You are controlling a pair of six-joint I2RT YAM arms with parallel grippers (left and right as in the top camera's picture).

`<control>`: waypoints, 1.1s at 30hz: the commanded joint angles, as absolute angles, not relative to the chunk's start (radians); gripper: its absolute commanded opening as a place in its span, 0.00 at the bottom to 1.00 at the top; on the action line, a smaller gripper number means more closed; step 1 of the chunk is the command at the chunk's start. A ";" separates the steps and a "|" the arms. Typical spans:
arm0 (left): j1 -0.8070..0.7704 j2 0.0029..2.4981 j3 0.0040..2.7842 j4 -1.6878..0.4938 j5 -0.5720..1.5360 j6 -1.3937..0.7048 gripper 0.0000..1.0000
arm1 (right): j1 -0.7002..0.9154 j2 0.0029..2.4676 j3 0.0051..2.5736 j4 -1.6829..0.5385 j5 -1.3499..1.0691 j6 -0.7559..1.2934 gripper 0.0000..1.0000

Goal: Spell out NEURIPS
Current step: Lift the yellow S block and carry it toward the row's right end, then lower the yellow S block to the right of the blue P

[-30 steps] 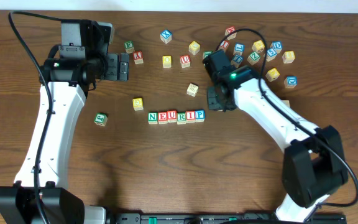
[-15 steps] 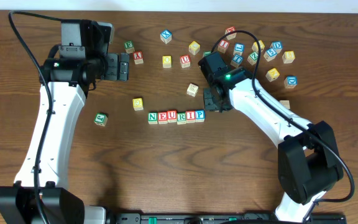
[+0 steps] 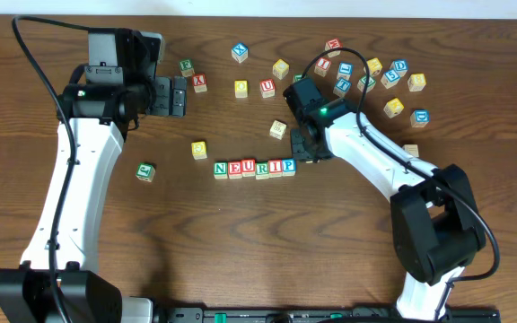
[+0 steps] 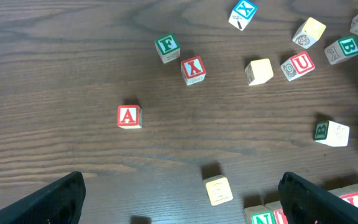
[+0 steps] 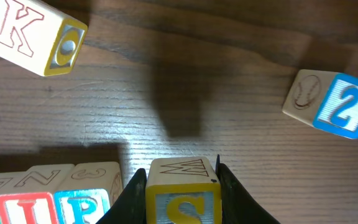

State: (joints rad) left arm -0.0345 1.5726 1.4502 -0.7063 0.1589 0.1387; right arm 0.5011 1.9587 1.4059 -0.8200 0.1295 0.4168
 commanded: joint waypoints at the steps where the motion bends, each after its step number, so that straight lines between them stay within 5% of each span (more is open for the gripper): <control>1: -0.031 1.568 1.476 -0.707 0.165 0.149 0.98 | 0.518 1.983 1.404 -0.818 0.127 0.433 0.17; 33: -0.031 1.568 1.476 -0.707 0.165 0.149 0.98 | 0.562 2.006 1.404 -0.822 0.121 0.456 0.16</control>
State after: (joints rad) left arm -0.0345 1.5726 1.4502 -0.7067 0.1589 0.1387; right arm 0.5549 1.9888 1.4055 -0.8246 0.1223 0.4397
